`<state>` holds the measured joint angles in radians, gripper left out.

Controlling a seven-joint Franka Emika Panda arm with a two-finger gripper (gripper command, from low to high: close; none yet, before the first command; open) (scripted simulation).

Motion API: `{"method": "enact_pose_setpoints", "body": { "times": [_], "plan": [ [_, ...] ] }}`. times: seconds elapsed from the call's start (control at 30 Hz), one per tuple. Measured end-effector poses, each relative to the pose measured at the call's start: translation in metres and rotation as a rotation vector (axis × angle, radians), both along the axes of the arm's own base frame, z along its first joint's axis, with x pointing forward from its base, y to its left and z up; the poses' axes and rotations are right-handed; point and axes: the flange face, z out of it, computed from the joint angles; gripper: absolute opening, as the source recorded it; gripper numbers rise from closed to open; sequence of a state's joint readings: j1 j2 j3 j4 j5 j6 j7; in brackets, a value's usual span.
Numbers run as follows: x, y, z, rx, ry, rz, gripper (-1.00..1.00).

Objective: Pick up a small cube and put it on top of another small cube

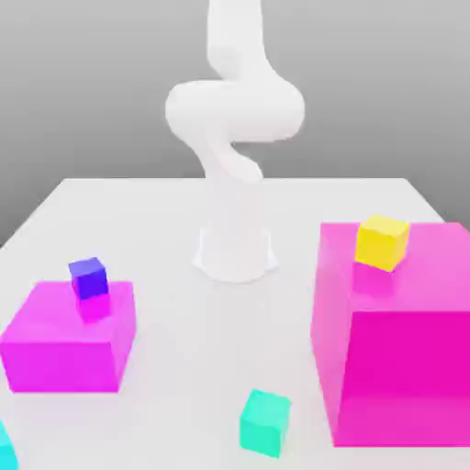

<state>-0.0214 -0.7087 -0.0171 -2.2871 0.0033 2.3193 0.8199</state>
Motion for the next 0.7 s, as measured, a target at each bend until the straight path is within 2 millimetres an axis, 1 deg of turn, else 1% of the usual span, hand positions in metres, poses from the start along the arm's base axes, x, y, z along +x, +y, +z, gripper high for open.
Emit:
{"method": "enact_pose_setpoints", "body": {
  "times": [0.07,0.17,0.27,0.37,0.53,0.67,0.7],
  "plan": [
    [0.025,-0.016,-0.022,0.024,0.048,-0.043,0.00],
    [0.058,-0.040,-0.058,0.059,0.117,-0.107,0.00],
    [0.086,-0.067,-0.096,0.092,0.184,-0.174,0.00],
    [0.109,-0.095,-0.139,0.125,0.250,-0.242,0.00],
    [0.136,-0.144,-0.215,0.177,0.358,-0.362,0.00],
    [0.142,-0.192,-0.281,0.219,0.442,-0.476,0.00],
    [0.143,-0.200,-0.298,0.227,0.463,-0.499,0.00]
  ]
}}
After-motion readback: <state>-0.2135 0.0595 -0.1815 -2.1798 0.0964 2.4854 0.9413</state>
